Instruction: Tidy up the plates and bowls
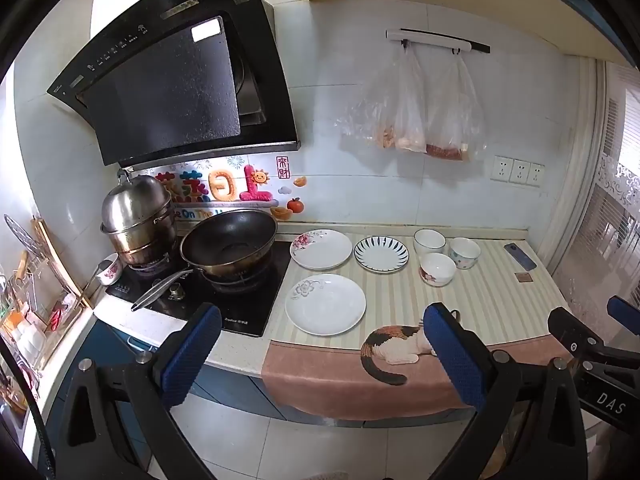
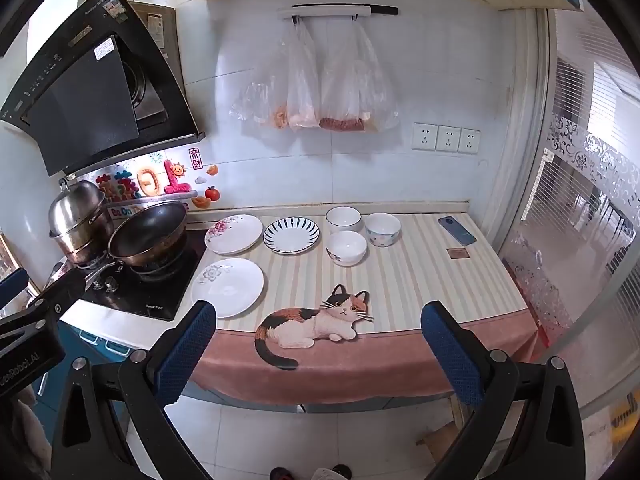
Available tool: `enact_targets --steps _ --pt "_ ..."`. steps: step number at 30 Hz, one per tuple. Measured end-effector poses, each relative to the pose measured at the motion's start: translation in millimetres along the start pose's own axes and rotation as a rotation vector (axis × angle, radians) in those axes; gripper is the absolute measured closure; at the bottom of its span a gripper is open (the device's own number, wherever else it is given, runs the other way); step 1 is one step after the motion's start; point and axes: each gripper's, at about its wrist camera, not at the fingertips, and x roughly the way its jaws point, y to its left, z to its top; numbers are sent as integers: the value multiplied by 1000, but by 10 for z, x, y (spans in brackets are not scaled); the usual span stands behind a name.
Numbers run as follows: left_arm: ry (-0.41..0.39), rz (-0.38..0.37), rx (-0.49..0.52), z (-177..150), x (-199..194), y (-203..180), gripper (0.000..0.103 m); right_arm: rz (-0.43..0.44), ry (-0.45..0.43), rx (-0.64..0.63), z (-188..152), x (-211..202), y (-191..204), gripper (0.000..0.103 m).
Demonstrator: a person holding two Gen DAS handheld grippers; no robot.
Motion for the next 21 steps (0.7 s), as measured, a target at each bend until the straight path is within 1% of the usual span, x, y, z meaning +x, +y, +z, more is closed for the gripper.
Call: enact_targets --steps 5,6,10,13,17,18,21 --pt "0 2 0 -1 33 -12 0 3 6 1 -5 -23 -8 0" --pt "-12 4 2 7 -41 -5 0 3 5 0 -6 -32 -9 0" --pt "-12 2 0 -19 -60 -42 0 1 0 -6 2 -64 -21 0" --pt "-11 2 0 -8 -53 -35 0 3 -2 1 -25 -86 52 0" --pt "-16 3 0 16 -64 -30 0 2 -5 2 -28 -106 57 0" --pt "-21 2 4 -42 -107 -19 0 2 -6 2 -26 -104 52 0" --pt "-23 1 3 -50 -122 -18 0 3 -6 2 -23 -120 58 0"
